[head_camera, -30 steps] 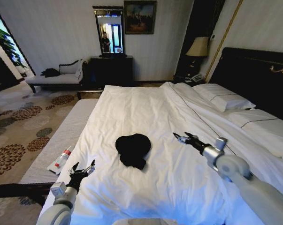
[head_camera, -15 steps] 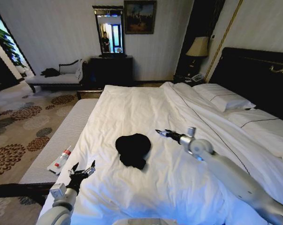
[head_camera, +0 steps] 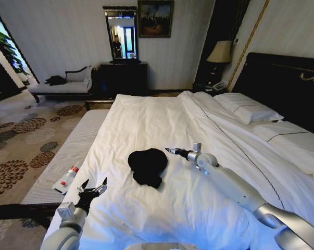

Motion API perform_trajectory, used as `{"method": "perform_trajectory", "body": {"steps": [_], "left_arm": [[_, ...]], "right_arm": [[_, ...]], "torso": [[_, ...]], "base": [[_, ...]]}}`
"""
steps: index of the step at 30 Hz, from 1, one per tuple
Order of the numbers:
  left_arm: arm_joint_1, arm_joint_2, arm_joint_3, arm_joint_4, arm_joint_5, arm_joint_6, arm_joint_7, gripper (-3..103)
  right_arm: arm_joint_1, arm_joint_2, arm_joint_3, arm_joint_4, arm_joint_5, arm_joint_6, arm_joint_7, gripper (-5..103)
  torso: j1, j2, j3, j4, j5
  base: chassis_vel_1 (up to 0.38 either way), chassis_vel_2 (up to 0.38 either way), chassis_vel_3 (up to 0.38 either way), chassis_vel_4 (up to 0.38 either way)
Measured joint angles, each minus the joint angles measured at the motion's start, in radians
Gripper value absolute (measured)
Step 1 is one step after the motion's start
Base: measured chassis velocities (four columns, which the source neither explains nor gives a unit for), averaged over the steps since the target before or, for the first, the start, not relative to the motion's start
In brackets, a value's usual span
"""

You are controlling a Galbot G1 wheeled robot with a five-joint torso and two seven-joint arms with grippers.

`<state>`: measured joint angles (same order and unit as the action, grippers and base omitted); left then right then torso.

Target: Fold the clothes on the bed.

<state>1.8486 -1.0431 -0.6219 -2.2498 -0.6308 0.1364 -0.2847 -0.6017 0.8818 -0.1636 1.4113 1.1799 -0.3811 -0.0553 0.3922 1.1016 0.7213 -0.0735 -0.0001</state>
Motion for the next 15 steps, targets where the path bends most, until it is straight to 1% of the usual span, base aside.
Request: {"method": "perform_trajectory", "body": {"steps": [9, 13, 15], "left_arm": [[0.007, -0.005, 0.002, 0.001, 0.012, 0.0, 0.001, 100], [0.015, -0.005, -0.001, -0.002, 0.016, 0.0, 0.001, 100], [0.015, -0.005, -0.001, -0.002, 0.017, 0.0, 0.001, 100]], "right_arm": [[0.004, 0.044, -0.013, -0.043, 0.011, -0.009, 0.002, 100], [0.022, 0.067, -0.026, -0.112, -0.036, 0.007, -0.013, 100], [0.026, 0.072, -0.027, -0.134, -0.041, 0.01, -0.019, 100]], "torso": [[0.0, 0.0, 0.0, 0.0001, 0.0001], [0.0, 0.0, 0.0, 0.0002, 0.0], [0.0, 0.0, 0.0, 0.0001, 0.0]], "base": [[0.0, 0.0, 0.0, 0.0], [0.0, 0.0, 0.0, 0.0], [0.0, 0.0, 0.0, 0.0]]}}
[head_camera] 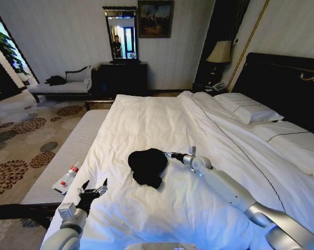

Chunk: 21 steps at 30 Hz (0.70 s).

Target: Fold the clothes on the bed.

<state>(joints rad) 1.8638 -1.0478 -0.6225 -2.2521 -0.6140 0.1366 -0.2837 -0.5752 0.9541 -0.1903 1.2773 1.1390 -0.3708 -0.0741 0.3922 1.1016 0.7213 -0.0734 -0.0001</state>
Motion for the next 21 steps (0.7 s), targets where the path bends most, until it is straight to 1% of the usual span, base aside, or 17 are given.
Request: {"method": "perform_trajectory", "body": {"steps": [4, 9, 11, 15, 16, 17, 18, 20, 21], "left_arm": [[0.001, 0.0, 0.0, -0.001, 0.0, 0.0, 0.0, 100], [0.003, -0.007, 0.0, -0.004, 0.001, 0.0, 0.0, 100], [0.005, -0.012, -0.001, -0.006, 0.003, 0.0, 0.0, 100], [0.001, -0.018, -0.017, -0.008, -0.01, 0.001, -0.002, 100], [0.0, -0.018, -0.024, -0.01, -0.018, 0.002, -0.004, 100], [-0.001, -0.018, -0.031, -0.014, -0.026, 0.003, -0.007, 100], [-0.001, -0.018, -0.031, -0.014, -0.026, 0.003, -0.007, 100], [0.0, -0.017, -0.035, -0.024, -0.029, 0.004, -0.008, 100], [0.001, -0.016, -0.035, -0.027, -0.029, 0.005, -0.009, 100]], "right_arm": [[0.003, 0.008, -0.002, -0.022, -0.007, 0.001, -0.013, 100], [0.004, 0.034, -0.004, -0.035, -0.016, 0.001, -0.018, 101], [0.01, 0.05, -0.009, -0.047, -0.018, 0.0, -0.019, 96], [0.021, 0.074, -0.018, -0.074, -0.027, 0.0, -0.019, 95], [0.023, 0.082, -0.02, -0.085, -0.031, 0.0, -0.019, 93], [0.024, 0.089, -0.02, -0.094, -0.037, 0.002, -0.019, 89], [0.024, 0.089, -0.02, -0.094, -0.037, 0.002, -0.019, 89], [0.025, 0.098, -0.018, -0.108, -0.046, 0.009, -0.02, 81], [0.025, 0.1, -0.015, -0.113, -0.048, 0.013, -0.02, 81]], "torso": [[0.0, 0.0, 0.0, -0.0001, 0.0], [0.0, 0.0, 0.0, 0.0001, 0.0], [0.0, 0.0, 0.0, 0.0001, 0.0], [0.0, 0.0, 0.0, 0.0002, 0.0], [0.0, 0.0, 0.0, 0.0002, 0.0], [0.0, 0.0, 0.0, 0.0001, 0.0], [0.0, 0.0, 0.0, 0.0001, 0.0], [0.0, 0.0, 0.0, 0.0001, 0.0001], [0.0, 0.0, 0.0, 0.0002, 0.0002]], "base": [[0.0, 0.0, 0.0, 0.0], [0.0, 0.0, 0.0, 0.0], [0.0, 0.0, 0.0, 0.0], [0.0, 0.0, 0.0, 0.0], [0.0, 0.0, 0.0, 0.0], [0.0, 0.0, 0.0, 0.0], [0.0, 0.0, 0.0, 0.0], [0.0, 0.0, 0.0, 0.0], [0.0, 0.0, 0.0, 0.0]]}}
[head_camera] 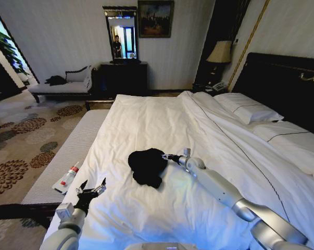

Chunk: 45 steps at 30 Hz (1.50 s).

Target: Fold the clothes on the bed.

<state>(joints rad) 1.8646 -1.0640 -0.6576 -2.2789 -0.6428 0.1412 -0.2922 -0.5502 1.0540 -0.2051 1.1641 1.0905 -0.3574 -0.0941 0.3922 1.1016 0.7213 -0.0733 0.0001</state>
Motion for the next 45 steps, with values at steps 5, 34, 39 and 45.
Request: {"method": "perform_trajectory", "body": {"steps": [5, 34, 39, 45], "left_arm": [[0.0, -0.003, 0.013, 0.005, 0.009, 0.0, 0.0, 100], [-0.06, 0.005, 0.047, 0.057, -0.008, 0.01, -0.004, 100], [-0.139, 0.041, 0.062, 0.083, -0.091, 0.029, -0.021, 100], [-0.267, 0.085, 0.123, 0.14, -0.195, 0.055, -0.036, 100]], "right_arm": [[-0.002, -0.006, 0.01, -0.001, -0.001, 0.012, 0.0, 59], [-0.026, -0.009, 0.017, 0.073, -0.006, 0.006, -0.003, 0], [-0.031, -0.03, 0.025, 0.108, 0.005, 0.006, 0.008, 0], [-0.036, -0.044, 0.027, 0.12, 0.009, 0.005, 0.013, 0]], "torso": [[0.0, 0.0, 0.0, -0.0002, -0.0001], [0.0, 0.0, 0.0, 0.0, -0.0001], [0.0, 0.0, 0.0, -0.0001, -0.0001], [0.0, 0.0, 0.0, -0.0003, -0.0002]], "base": [[0.0, 0.0, 0.0, 0.0], [0.0, 0.0, 0.0, 0.0], [0.0, 0.0, 0.0, 0.0], [0.0, 0.0, 0.0, 0.0]]}}
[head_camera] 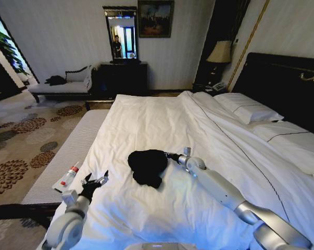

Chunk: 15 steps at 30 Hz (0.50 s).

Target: Fold the clothes on the bed.

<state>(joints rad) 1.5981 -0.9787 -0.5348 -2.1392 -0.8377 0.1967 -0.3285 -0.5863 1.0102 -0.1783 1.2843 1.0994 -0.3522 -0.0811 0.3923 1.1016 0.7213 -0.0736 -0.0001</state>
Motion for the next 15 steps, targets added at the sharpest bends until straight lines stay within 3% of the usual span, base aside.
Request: {"method": "perform_trajectory", "body": {"steps": [4, 9, 13, 15], "left_arm": [[-0.111, 0.016, 0.079, 0.07, -0.053, 0.019, -0.007, 103], [-0.249, 0.052, 0.185, 0.141, -0.105, 0.031, -0.011, 98], [-0.318, 0.048, 0.234, 0.187, -0.118, 0.032, -0.011, 97], [-0.354, 0.037, 0.275, 0.227, -0.126, 0.032, -0.015, 91]], "right_arm": [[0.001, 0.006, 0.005, -0.002, 0.001, 0.0, -0.001, 0], [0.0, 0.012, 0.004, -0.008, 0.0, 0.0, -0.001, 0], [-0.004, 0.013, 0.003, -0.012, -0.002, 0.0, -0.001, 0], [-0.005, 0.012, 0.003, -0.017, -0.004, 0.0, -0.002, 0]], "torso": [[0.0, 0.0, 0.0, 0.0004, 0.0], [0.0, 0.0, 0.0, 0.0002, 0.0001], [0.0, 0.0, 0.0, 0.0, 0.0003], [0.0, 0.0, 0.0, 0.0001, 0.0001]], "base": [[0.0, 0.0, 0.0, 0.0], [0.0, 0.0, 0.0, 0.0], [0.0, 0.0, 0.0, 0.0], [0.0, 0.0, 0.0, 0.0]]}}
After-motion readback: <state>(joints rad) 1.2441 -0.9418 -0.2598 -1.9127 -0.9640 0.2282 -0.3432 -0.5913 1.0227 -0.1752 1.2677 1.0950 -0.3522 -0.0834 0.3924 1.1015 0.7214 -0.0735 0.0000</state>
